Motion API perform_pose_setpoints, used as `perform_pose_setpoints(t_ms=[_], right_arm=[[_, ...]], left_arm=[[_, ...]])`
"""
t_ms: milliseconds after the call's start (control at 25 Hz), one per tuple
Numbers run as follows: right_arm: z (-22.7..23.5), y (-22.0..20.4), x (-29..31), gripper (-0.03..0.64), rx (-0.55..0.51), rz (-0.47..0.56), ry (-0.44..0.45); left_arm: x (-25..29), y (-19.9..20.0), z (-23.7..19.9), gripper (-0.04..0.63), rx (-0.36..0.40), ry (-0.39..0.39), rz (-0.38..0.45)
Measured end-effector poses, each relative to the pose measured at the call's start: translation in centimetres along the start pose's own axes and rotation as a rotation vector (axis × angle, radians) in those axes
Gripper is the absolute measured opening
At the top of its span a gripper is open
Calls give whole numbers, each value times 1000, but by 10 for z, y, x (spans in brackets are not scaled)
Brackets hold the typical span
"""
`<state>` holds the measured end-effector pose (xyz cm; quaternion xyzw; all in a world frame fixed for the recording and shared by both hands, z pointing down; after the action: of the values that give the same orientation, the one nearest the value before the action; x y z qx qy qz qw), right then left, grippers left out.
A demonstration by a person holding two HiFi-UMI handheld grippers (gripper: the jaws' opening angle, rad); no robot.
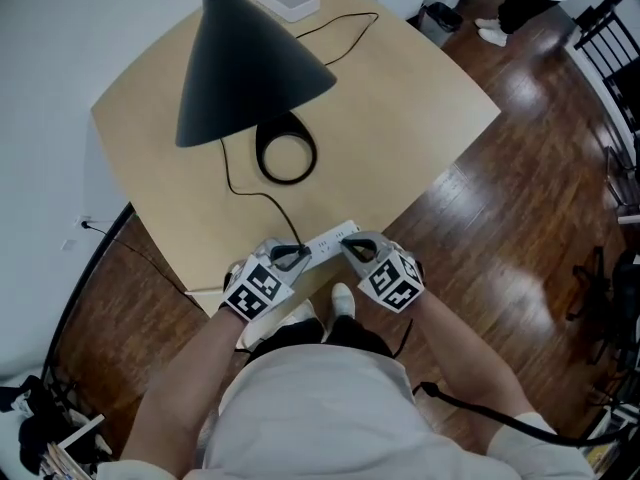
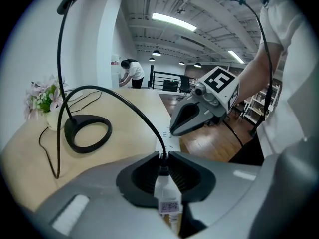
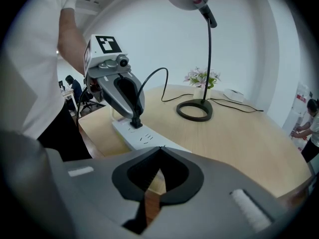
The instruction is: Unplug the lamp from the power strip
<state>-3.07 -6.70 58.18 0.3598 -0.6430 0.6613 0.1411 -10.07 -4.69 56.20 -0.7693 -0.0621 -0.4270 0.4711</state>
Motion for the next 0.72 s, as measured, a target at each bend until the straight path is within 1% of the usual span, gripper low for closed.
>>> perform_pose_setpoints(t_ms=[120, 280, 440, 560, 720], right_arm=[[1, 0, -1, 6, 13, 16, -3], [2, 2, -1, 6, 30, 24, -15], [2, 2, -1, 6, 35, 33, -16], [2, 1, -1, 6, 49, 38, -15], [0, 1, -1, 6, 56, 36, -11]], left_arm=[[2, 1, 0, 57, 18, -4, -4], [-2, 3, -1, 54, 15, -10, 5], [-13, 16, -6, 54, -15, 3, 69], [-20, 17, -16, 54, -40, 27, 85], [-22, 3, -41, 54, -76, 89, 55]])
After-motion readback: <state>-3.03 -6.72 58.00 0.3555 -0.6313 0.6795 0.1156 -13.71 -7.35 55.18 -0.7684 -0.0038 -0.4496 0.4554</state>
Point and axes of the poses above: the fingertips, and each gripper's own axes: x forward along the fingers, z to its right, y out of its top, the point moved 1 cm from there along -x, backward along the fingers, and after that the axes turned 6 degrees about -x, right-handed, at the moved point
